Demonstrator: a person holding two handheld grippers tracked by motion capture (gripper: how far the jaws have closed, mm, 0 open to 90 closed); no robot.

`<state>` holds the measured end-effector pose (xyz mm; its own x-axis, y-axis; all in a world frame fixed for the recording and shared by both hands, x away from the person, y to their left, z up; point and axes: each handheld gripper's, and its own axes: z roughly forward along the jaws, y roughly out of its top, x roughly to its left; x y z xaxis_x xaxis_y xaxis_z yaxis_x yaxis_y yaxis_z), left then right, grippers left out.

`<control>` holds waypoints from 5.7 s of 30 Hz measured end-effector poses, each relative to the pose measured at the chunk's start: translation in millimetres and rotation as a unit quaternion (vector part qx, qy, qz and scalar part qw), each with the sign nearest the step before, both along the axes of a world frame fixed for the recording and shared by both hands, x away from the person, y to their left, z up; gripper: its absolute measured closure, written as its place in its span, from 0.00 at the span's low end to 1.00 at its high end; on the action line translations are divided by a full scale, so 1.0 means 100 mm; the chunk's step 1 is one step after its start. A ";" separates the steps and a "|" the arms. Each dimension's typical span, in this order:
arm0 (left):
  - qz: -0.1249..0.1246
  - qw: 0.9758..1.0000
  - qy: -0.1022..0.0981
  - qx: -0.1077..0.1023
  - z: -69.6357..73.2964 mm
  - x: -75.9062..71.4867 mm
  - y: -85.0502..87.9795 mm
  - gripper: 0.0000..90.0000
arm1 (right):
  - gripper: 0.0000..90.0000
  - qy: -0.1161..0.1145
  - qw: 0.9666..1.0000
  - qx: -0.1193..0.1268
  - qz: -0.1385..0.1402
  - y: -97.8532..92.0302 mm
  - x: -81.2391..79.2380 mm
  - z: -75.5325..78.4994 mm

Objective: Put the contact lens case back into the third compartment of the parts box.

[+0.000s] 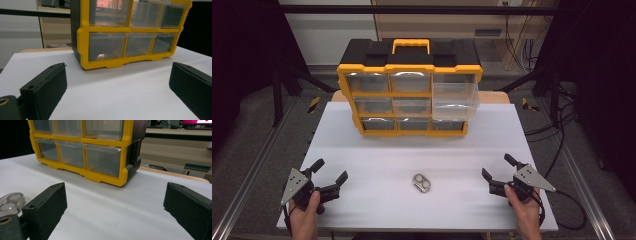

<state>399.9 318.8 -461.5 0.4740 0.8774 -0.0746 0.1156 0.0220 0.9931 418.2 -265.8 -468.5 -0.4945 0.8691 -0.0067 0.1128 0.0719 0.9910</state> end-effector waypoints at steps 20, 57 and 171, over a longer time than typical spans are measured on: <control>-0.005 1.000 -0.003 -0.003 -0.01 0.02 -0.03 0.01 | 0.07 0.056 0.998 0.002 -0.021 0.33 0.03 0.07; -0.018 1.000 -0.001 0.010 -0.04 0.05 -0.07 0.01 | 0.08 0.210 0.957 -0.160 0.117 1.78 0.04 0.15; -0.012 1.000 -0.003 0.016 -0.05 0.06 -0.05 0.01 | 0.55 0.235 0.961 -0.132 0.060 1.18 0.30 0.48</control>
<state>405.8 313.9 -466.1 0.4946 0.8680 -0.0446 0.1097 -0.0115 0.9939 447.8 -147.5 -421.0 -0.5942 0.8038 0.0290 0.5180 0.3548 0.7783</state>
